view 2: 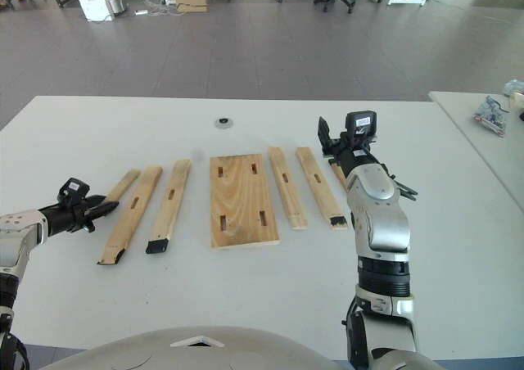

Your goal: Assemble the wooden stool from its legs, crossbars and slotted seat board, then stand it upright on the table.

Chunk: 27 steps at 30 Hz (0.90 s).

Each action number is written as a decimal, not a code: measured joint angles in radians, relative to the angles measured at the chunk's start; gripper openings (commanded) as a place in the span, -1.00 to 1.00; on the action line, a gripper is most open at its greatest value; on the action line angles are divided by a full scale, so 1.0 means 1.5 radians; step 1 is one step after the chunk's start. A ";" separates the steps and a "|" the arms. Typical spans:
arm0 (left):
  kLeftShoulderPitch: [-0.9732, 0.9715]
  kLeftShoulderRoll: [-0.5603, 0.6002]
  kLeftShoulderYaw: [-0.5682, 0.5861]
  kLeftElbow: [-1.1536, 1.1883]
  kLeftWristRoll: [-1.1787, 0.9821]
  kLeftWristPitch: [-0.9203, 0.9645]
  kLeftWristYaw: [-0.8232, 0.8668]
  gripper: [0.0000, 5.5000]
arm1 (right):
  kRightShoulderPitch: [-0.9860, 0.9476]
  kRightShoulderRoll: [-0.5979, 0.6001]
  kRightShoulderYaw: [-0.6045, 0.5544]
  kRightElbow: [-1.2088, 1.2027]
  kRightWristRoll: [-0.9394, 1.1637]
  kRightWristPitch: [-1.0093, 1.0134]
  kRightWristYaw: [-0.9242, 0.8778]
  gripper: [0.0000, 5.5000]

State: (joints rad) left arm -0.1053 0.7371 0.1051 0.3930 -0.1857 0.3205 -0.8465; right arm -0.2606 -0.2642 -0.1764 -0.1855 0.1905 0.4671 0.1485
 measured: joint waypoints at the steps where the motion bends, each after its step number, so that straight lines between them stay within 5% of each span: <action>1: -0.002 0.006 -0.008 0.004 0.001 -0.006 0.000 -0.53 | 0.000 0.000 0.000 0.000 0.000 0.000 -0.001 0.17; 12: -0.036 0.014 0.022 0.059 0.025 -0.108 0.104 -0.53 | -0.002 0.031 -0.015 -0.016 0.050 0.022 -0.004 0.17; 19: -0.110 -0.081 -0.007 -0.238 -0.058 -0.154 0.082 -0.53 | -0.065 0.178 -0.040 -0.122 0.385 0.197 -0.013 0.17; 27: -0.128 -0.153 -0.096 -0.362 -0.081 -0.113 0.072 -0.53 | -0.092 0.212 -0.043 -0.126 0.593 0.283 -0.097 0.17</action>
State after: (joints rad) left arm -0.2966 0.5073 -0.0393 -0.1495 -0.3072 0.1507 -0.7391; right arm -0.3992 0.0541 -0.2411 -0.3742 1.0799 0.8922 0.0030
